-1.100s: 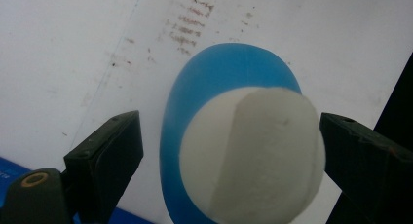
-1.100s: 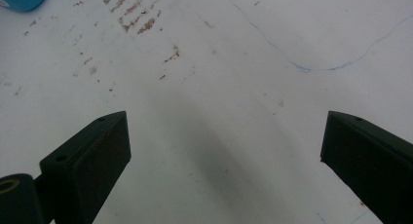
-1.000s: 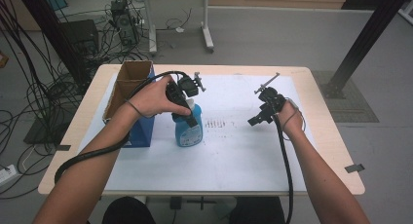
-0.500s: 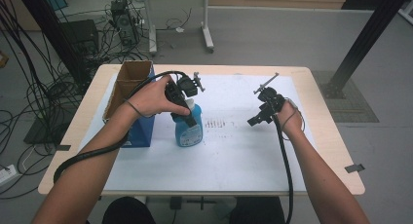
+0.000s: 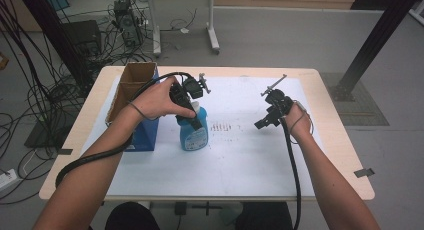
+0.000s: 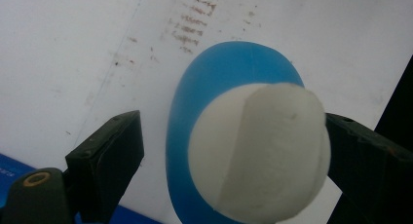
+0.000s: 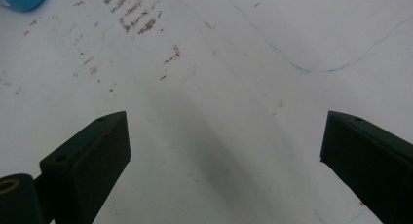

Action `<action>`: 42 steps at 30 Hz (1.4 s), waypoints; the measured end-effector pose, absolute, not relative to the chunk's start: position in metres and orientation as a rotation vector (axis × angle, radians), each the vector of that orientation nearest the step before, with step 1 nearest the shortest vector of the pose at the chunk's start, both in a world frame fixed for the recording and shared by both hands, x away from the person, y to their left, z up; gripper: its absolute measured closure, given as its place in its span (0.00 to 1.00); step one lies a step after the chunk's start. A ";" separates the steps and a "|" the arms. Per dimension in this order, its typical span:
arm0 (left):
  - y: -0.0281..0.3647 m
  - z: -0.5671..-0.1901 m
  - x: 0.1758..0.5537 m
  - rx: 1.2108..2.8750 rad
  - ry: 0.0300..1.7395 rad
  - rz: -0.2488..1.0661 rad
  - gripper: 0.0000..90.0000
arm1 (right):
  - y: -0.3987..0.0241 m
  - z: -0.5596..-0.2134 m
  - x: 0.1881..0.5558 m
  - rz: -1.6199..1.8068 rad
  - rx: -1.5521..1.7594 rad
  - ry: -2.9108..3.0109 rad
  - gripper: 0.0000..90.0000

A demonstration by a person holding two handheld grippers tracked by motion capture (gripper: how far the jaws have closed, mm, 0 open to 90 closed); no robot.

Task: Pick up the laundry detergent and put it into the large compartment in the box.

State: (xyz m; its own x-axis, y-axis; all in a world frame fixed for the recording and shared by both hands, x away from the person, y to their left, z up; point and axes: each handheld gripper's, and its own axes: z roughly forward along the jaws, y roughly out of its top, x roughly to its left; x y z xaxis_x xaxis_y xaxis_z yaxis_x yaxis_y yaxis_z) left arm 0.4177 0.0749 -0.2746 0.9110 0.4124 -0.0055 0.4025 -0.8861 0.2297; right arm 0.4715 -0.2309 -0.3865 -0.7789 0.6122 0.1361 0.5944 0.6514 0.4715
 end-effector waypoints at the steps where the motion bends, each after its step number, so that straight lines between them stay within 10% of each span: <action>1: 0.075 -0.274 0.417 2.851 0.616 0.067 0.13 | -0.231 -0.386 0.471 0.795 1.037 2.821 0.04; 25: 0.071 -0.279 0.417 2.865 0.585 0.078 0.16 | -0.231 -0.384 0.471 0.811 1.044 2.818 0.04; 42: 0.071 -0.282 0.418 2.888 0.575 0.067 0.35 | -0.232 -0.384 0.472 0.812 1.049 2.817 0.04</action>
